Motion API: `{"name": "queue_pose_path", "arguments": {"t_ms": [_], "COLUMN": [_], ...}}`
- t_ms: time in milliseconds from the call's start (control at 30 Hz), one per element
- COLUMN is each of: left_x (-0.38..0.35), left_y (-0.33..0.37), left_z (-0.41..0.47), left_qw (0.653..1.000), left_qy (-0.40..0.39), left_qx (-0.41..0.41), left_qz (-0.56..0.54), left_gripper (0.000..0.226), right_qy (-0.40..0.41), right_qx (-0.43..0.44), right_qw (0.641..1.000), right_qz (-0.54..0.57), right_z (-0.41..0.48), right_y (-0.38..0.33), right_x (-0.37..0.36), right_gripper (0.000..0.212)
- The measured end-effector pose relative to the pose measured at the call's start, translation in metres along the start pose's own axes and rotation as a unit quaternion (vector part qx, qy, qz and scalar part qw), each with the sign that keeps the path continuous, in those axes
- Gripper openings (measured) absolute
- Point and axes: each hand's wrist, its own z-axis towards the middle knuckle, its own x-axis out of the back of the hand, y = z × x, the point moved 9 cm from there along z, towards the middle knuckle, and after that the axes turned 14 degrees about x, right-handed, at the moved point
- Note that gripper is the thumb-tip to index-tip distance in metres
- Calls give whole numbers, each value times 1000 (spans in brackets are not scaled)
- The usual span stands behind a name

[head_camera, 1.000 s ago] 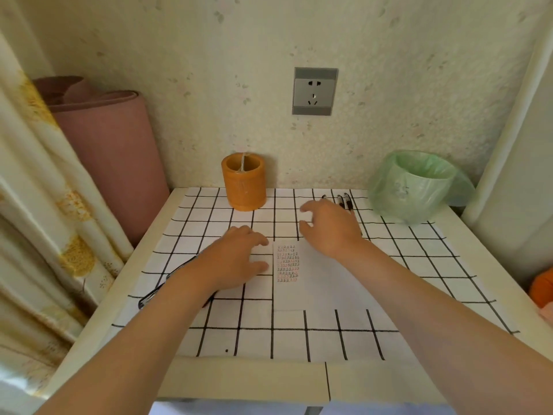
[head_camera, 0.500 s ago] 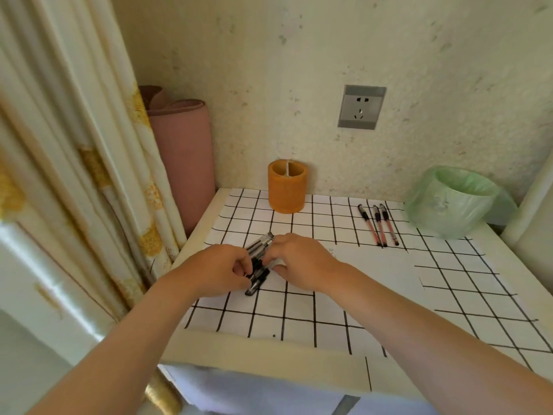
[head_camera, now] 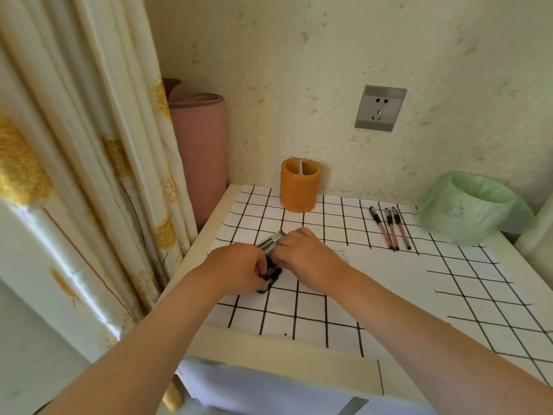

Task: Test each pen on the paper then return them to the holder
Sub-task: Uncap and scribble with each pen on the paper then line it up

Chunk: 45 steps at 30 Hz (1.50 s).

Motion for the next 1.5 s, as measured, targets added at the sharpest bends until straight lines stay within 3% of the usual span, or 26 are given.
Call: {"name": "queue_pose_path", "arguments": {"t_ms": [233, 333, 433, 467, 533, 600, 733, 867, 1000, 1067, 1200, 1300, 1367, 1500], "left_x": [1, 1, 1, 1, 1, 3, 5, -1, -9, -14, -24, -30, -34, -42], "left_y": [0, 0, 3, 5, 10, 18, 45, 73, 98, 108, 119, 126, 129, 134], "left_z": [1, 1, 1, 2, 3, 5, 9, 14, 19, 22, 29, 32, 33, 36], "left_qw": [1000, 999, 999, 998, 998, 999, 999, 996, 993, 991, 989, 986, 985, 981], "left_qy": [7, 12, 17, 19, 23, 26, 24, 12, 4, 6, 11, -1, -12, -15], "left_qx": [19, 23, 19, 18, 16, 10, -24, -62, -99, -119, -149, -167, -174, -184], "left_qz": [10, 24, 43, 48, 47, 33, -19, -61, -70, -58, -16, -2, 10, 59], "left_gripper": [17, 16, 17, 16, 18, 17, 16, 15, 21, 28, 50, 66, 74, 85], "right_qy": [-48, -3, 56, 70, 114, 194, 284, 330, 360, 365, 380, 399, 392, 312], "right_qx": [-16, -62, -161, -210, -304, -330, -376, -418, -435, -429, -454, -464, -464, -476], "right_qw": [999, 998, 981, 965, 891, 798, 672, 603, 537, 527, 552, 519, 510, 571], "right_qz": [-12, 3, 96, 143, 317, 465, 571, 594, 626, 636, 587, 597, 608, 592], "right_z": [-5, -10, -22, -28, -39, -42, -58, -84, -107, -114, -131, -140, -145, -155], "right_y": [9, 20, 33, 40, 51, 56, 69, 79, 86, 90, 99, 99, 99, 97], "right_x": [-6, 12, 33, 35, 32, 32, 41, 44, 41, 40, 39, 35, 30, 18], "right_gripper": [22, 30, 14, 4, 30, 45, 44, 33, 43, 46, 16, 16, 24, 71]}}
